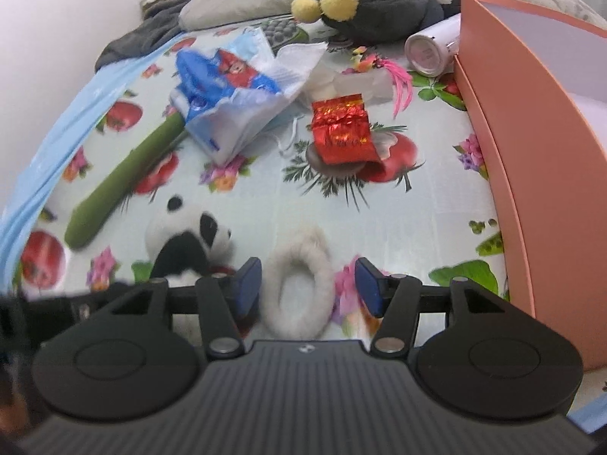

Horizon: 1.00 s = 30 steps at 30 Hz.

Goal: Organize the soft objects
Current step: 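Close the left gripper on the panda plush while the right grips the rope ring, then carry the panda plush and rope ring with both tools over the pink box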

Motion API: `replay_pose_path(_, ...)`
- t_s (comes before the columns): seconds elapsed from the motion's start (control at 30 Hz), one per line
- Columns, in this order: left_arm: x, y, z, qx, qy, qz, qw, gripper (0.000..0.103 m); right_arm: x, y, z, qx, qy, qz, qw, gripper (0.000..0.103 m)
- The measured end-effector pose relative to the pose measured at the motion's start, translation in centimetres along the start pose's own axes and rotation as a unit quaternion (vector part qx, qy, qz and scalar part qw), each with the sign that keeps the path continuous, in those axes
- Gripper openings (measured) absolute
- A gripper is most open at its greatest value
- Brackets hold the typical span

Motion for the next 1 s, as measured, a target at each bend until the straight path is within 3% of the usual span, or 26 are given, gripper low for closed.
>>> replay_pose_path(0.2,0.4,0.7,0.0,-0.005,0.002,0.013,0.9999,0.073,2.0,0.7,0.1,0.008,0.011,0.027,1.0,0.052)
replay_pose_path(0.37,0.5,0.9,0.1,-0.012,0.002,0.015,0.9998,0.073,2.3,1.1,-0.1,-0.021,0.01,0.016,1.0,0.019)
replay_pose_path(0.77,2.6,-0.1,-0.2,0.004,0.018,0.026,0.9995,0.071,0.3,-1.8,-0.8,-0.007,0.007,0.002,1.0,0.014)
replay_pose_path(0.9,3.3,-0.5,-0.4,0.017,0.022,0.033,0.9991,0.053,-0.1,-2.3,-1.4,-0.002,0.007,0.002,1.0,0.014)
replay_pose_path(1.0,3.2,-0.8,-0.4,0.02,0.016,0.036,0.999,0.05,-0.6,-2.3,-1.6,-0.001,0.004,0.005,1.0,0.014)
Point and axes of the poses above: each gripper's, at about its wrist camera, not at the fingertips, and x roughly the way its jaws point, y to its left, z to its top, the point moved 9 cm from there along x, roughly the way its jaws point, and after that the axes turned 7 degrees about -x, right-handed, at the moved point
